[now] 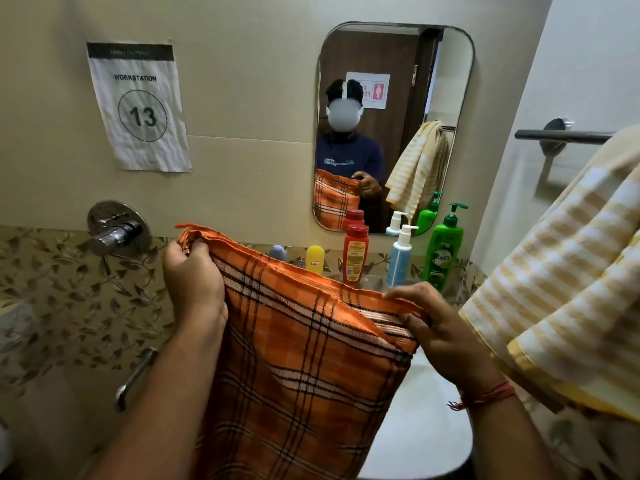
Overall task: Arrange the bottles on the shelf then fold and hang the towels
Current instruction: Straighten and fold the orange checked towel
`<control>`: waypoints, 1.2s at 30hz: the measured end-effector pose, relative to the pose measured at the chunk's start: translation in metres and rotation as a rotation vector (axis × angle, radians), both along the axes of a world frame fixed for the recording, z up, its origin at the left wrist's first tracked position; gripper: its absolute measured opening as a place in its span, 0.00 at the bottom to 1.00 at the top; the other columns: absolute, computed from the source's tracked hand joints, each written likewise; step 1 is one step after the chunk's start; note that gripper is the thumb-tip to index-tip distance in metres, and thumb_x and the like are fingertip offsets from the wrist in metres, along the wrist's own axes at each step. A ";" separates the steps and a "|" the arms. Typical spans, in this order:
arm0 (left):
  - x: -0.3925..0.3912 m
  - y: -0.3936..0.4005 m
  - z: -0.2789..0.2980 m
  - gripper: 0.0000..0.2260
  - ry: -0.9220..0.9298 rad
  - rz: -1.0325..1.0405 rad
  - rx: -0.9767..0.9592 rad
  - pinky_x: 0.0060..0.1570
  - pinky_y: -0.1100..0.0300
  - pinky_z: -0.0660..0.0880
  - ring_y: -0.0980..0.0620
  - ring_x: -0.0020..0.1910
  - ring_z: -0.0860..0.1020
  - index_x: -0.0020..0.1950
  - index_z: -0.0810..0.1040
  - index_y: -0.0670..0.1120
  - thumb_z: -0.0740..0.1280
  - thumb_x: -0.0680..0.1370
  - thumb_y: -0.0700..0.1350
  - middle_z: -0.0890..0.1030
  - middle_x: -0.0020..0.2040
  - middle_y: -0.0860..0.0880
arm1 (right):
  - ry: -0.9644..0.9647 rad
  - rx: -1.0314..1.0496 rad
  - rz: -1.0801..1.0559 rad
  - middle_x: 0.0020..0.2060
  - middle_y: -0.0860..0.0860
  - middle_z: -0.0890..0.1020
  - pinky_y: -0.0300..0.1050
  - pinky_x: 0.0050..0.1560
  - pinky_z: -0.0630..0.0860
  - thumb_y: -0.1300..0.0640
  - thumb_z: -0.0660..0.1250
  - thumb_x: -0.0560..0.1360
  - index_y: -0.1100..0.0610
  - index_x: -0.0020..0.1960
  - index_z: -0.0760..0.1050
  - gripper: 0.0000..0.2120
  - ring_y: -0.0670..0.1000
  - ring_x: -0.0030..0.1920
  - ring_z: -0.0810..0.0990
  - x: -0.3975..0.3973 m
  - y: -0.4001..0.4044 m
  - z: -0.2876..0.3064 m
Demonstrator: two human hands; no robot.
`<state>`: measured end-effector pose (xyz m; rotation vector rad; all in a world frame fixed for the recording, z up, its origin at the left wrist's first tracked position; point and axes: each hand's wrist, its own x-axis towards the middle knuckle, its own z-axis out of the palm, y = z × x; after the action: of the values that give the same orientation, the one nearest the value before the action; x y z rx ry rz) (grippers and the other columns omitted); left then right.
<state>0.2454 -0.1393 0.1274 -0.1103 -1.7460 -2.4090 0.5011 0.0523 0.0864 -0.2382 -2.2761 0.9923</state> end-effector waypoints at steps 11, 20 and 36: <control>0.020 0.004 0.003 0.11 0.010 -0.064 -0.032 0.39 0.58 0.74 0.54 0.38 0.76 0.60 0.76 0.42 0.59 0.82 0.44 0.75 0.39 0.53 | -0.528 0.106 0.008 0.60 0.45 0.74 0.42 0.58 0.77 0.68 0.59 0.79 0.31 0.62 0.70 0.30 0.46 0.59 0.74 0.000 -0.020 -0.008; 0.037 0.000 0.008 0.11 0.029 -0.030 -0.060 0.48 0.54 0.76 0.51 0.46 0.78 0.61 0.76 0.43 0.59 0.83 0.45 0.78 0.44 0.51 | -0.211 -0.324 0.092 0.47 0.59 0.71 0.34 0.38 0.75 0.83 0.52 0.70 0.57 0.41 0.83 0.28 0.52 0.48 0.76 0.010 -0.036 -0.019; 0.053 0.000 0.014 0.11 0.072 0.043 -0.032 0.37 0.61 0.70 0.55 0.38 0.73 0.59 0.76 0.40 0.60 0.82 0.43 0.75 0.40 0.53 | -0.408 -0.282 0.235 0.57 0.50 0.73 0.45 0.54 0.81 0.55 0.73 0.72 0.50 0.44 0.85 0.02 0.47 0.58 0.77 0.012 -0.051 -0.038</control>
<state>0.2986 -0.1393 0.1415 -0.1591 -1.7376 -2.3186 0.5130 0.0018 0.0479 -0.3217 -2.5639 1.5055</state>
